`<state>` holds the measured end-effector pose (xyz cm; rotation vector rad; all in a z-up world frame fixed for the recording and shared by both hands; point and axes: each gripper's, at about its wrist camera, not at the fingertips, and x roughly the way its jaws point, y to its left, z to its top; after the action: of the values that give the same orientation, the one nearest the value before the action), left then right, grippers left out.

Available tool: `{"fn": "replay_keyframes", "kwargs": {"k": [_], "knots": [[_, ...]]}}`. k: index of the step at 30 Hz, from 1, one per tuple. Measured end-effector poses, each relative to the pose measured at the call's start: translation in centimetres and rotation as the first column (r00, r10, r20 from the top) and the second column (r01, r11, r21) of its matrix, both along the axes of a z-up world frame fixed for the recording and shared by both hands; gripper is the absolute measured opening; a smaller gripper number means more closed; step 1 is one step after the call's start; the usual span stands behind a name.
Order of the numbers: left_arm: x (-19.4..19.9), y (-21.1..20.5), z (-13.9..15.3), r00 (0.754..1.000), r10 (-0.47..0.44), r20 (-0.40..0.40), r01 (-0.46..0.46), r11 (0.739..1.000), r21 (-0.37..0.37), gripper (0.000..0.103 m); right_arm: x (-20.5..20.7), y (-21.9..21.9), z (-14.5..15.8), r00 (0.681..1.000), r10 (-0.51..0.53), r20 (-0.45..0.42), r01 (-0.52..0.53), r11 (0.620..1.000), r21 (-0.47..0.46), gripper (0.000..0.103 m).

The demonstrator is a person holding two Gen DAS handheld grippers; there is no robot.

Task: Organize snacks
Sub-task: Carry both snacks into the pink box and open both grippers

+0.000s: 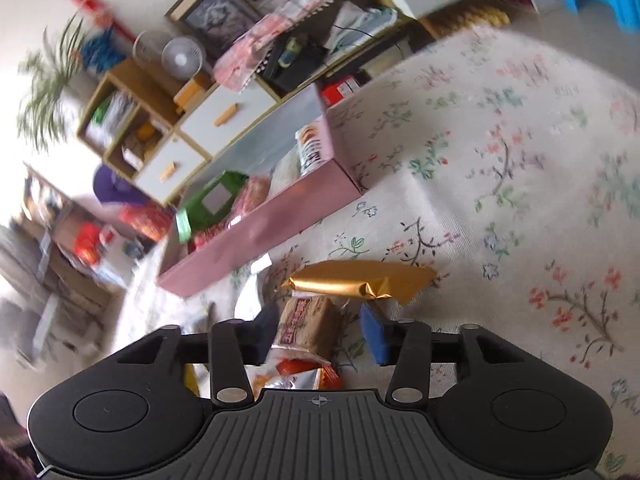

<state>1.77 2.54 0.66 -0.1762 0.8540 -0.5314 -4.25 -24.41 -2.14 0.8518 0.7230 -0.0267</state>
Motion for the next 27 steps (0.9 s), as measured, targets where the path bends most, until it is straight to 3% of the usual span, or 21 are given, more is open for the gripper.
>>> {"fn": "replay_keyframes", "kwargs": {"k": [4,6,11,14,15,17,23,27], "knots": [[0.0,-0.3,0.0,1.000,-0.007,0.002,0.007,1.000,0.001,0.034,-0.3,-2.1,-1.7,0.995,-0.095,-0.028,0.098,0.981,0.168,0.051],[0.1,-0.3,0.0,1.000,-0.008,0.001,0.008,1.000,0.003,0.034,-0.3,-2.9,-2.5,0.989,-0.145,-0.040,0.150,0.950,0.273,0.051],[0.2,-0.5,0.0,1.000,-0.013,0.004,0.013,1.000,0.010,0.034,0.5,-3.6,-3.7,0.973,-0.221,-0.072,0.231,0.882,0.411,0.051],[0.2,-0.5,0.1,1.000,-0.013,0.012,0.013,1.000,0.017,0.034,0.9,-4.0,-4.9,0.951,-0.290,-0.110,0.306,0.826,0.474,0.037],[0.3,-0.6,0.1,1.000,-0.013,0.016,0.013,1.000,0.020,0.034,1.1,-4.1,-5.1,0.942,-0.313,-0.124,0.333,0.816,0.472,0.030],[0.4,-0.5,0.2,1.000,-0.012,0.019,0.011,1.000,0.022,0.034,1.5,-4.1,-5.0,0.935,-0.331,-0.129,0.354,0.832,0.427,0.014],[0.7,-0.5,0.9,0.999,-0.015,0.049,0.014,1.000,0.019,0.034,1.3,-3.8,-4.2,0.937,-0.343,-0.065,0.343,0.867,0.362,0.011],[1.5,-0.3,1.6,0.998,-0.004,0.062,0.004,1.000,0.005,0.034,0.4,-4.3,-3.0,0.939,-0.344,-0.023,0.322,0.853,0.411,0.010]]}}
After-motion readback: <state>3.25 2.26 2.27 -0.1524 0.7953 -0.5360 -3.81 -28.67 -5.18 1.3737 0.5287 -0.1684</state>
